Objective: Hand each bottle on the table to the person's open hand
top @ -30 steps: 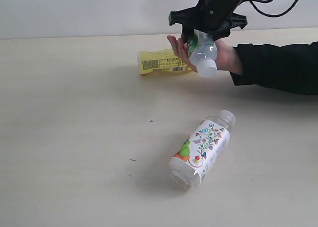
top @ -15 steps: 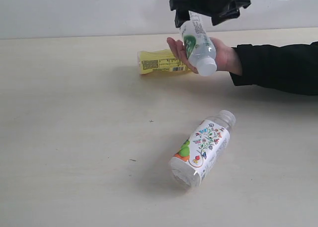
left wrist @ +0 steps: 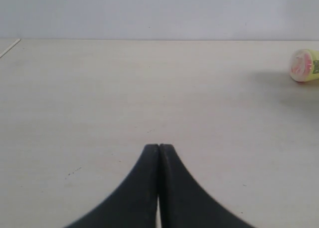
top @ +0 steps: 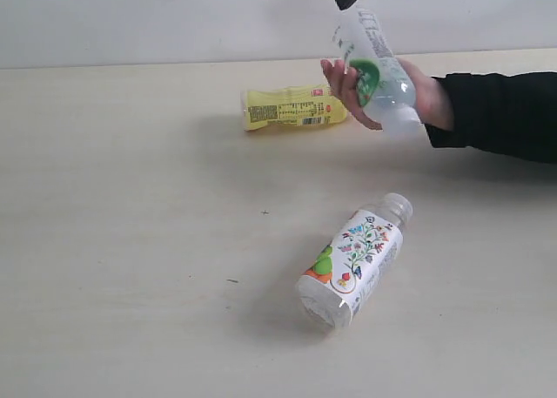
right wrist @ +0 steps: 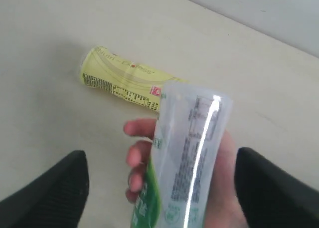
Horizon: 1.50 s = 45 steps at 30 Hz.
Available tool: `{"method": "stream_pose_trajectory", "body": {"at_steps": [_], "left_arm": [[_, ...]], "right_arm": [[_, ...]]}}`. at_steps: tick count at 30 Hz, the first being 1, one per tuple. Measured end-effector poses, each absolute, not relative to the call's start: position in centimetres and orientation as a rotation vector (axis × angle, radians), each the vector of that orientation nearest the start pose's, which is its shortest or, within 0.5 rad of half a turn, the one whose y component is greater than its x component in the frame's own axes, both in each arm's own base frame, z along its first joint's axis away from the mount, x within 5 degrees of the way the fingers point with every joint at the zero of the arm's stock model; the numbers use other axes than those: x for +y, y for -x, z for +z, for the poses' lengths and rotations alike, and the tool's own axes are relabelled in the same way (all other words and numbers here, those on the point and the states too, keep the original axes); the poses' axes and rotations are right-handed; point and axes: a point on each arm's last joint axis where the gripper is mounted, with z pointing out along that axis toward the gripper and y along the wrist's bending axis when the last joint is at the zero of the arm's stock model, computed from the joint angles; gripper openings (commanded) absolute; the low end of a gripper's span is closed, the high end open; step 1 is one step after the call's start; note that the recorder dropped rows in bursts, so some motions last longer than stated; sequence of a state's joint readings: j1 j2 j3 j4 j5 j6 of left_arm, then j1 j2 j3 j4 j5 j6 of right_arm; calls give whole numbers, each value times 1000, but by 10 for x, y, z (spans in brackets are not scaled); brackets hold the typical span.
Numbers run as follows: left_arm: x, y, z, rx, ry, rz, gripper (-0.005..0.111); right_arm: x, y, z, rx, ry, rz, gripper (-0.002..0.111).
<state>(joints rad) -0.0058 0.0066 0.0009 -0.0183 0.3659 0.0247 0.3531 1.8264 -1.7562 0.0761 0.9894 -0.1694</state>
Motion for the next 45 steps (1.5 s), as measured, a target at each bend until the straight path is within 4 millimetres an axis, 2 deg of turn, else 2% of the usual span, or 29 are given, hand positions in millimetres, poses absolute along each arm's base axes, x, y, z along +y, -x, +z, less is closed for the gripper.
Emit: {"method": "stream_pose_trajectory", "body": {"at_steps": [5,11,14,18,22,26,28,34,37,40,45], "left_arm": [[-1,-53,180,1857,-17,-5,0],[-1,-53,180,1857,-17,-5,0],[-1,-53,180,1857,-17,-5,0],[-1,-53,180,1857,-17,-5,0],[-1,-53,180,1857,-17,-5,0],[-1,-53,180,1857,-17,-5,0],[-1,-53,180,1857,-17,-5,0],[-1,-53,180,1857,-28,7,0],[1,-54,182,1826,-131,117,0],[1,-56,193,1695,-169,162,0],[-1,-56,220,1403,-87,82,0]], "right_arm": [[142,-367,355,2469,637,179,-1],[142,-328,364,2413,611,394,0],[139,-301,359,2323,585,502,0],[125,-256,335,2167,549,555,0],[104,-214,310,2031,523,484,0],[86,-183,287,1980,494,408,0],[79,-170,285,1945,466,396,0],[72,-145,295,1851,460,418,0],[73,-138,294,1863,485,464,0],[74,-135,287,1887,496,482,0],[67,-136,275,1894,407,436,0]]}}
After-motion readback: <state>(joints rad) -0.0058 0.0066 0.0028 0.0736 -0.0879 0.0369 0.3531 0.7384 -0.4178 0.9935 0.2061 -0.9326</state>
